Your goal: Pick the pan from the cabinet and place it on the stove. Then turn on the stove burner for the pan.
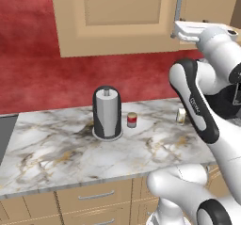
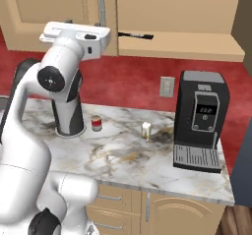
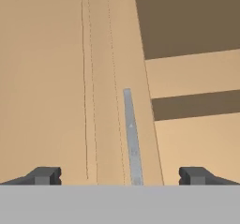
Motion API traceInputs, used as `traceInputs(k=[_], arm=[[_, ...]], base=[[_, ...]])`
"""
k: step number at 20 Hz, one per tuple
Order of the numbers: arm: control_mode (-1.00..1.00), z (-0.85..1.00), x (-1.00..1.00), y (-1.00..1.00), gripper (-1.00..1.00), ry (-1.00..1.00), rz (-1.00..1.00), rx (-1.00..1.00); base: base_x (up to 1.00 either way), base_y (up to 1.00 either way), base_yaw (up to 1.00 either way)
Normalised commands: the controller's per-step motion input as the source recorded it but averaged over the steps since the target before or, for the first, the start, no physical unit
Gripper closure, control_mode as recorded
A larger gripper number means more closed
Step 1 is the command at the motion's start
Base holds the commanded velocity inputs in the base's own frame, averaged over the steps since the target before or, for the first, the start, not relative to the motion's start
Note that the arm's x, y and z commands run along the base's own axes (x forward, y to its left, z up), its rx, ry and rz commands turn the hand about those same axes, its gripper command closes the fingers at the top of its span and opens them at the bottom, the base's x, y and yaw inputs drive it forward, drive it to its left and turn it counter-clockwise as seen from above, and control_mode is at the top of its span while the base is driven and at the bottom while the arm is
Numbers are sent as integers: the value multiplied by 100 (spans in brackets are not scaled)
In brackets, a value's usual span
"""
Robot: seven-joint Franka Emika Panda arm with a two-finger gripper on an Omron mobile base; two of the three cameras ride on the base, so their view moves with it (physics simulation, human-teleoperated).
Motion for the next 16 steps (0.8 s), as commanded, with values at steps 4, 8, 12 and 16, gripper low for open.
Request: traceInputs(k=[4,8,12,16], arm=[[-100,0,49,0,-100,0,0,-5],[-100,0,47,0,-100,0,0,-2],[-100,0,49,0,-100,0,0,0],[-100,0,50,0,-100,0,0,0]], base=[[0,0,0],[0,0,0],[0,0,0],[0,0,0]])
